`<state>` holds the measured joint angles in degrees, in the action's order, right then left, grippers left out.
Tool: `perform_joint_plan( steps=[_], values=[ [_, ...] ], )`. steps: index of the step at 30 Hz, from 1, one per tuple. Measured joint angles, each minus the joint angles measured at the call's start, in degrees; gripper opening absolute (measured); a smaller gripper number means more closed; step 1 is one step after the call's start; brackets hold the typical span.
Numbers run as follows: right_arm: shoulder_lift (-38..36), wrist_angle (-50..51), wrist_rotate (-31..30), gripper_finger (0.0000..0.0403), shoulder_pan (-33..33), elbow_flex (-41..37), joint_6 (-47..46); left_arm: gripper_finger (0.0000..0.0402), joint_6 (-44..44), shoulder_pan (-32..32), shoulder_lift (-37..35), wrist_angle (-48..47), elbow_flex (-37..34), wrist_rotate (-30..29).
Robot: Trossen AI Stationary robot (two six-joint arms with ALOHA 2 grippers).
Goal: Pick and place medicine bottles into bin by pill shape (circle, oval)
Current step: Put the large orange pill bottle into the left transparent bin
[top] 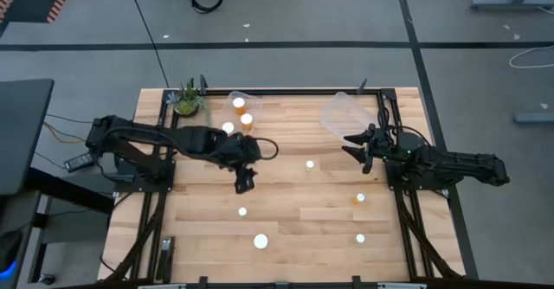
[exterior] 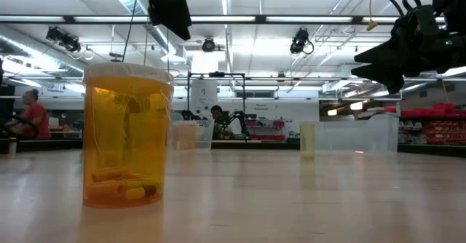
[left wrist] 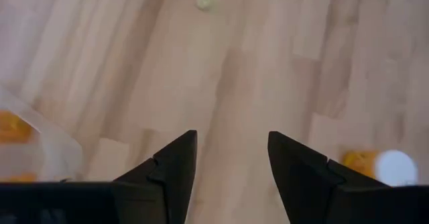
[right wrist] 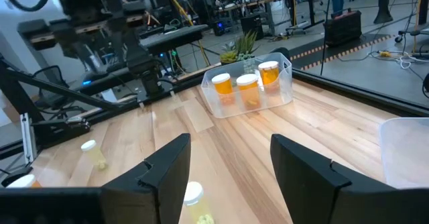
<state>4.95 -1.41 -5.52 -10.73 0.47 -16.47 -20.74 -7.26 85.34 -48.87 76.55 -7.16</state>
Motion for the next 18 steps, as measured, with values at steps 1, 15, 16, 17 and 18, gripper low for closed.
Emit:
perform_joint_plan(
  steps=[1, 15, 16, 17, 18],
  values=[
    [0.0, 0.0, 0.0, 0.0214, 0.0, 0.0, 0.0, 0.0192, -0.9, -0.7, 0.0, -0.3, 0.0, 0.0],
    [0.0, 0.0, 0.0, 0.0214, 0.0, 0.0, 0.0, 0.0186, -7.3, -8.5, 0.0, 0.5, 0.0, 0.0],
    [0.0, 0.0, 0.0, 0.0214, 0.0, 0.0, 0.0, 0.0186, -7.3, -8.9, 0.0, 0.7, 0.0, 0.0],
    [0.0, 0.0, 0.0, 0.0214, 0.0, 0.0, 0.0, 0.0186, -7.3, -9.3, 0.0, 1.0, 0.0, -0.1],
    [0.0, 0.0, 0.0, 0.0214, 0.0, 0.0, 0.0, 0.0186, -7.4, -9.7, 0.0, 1.2, 0.0, -0.1]
  ],
)
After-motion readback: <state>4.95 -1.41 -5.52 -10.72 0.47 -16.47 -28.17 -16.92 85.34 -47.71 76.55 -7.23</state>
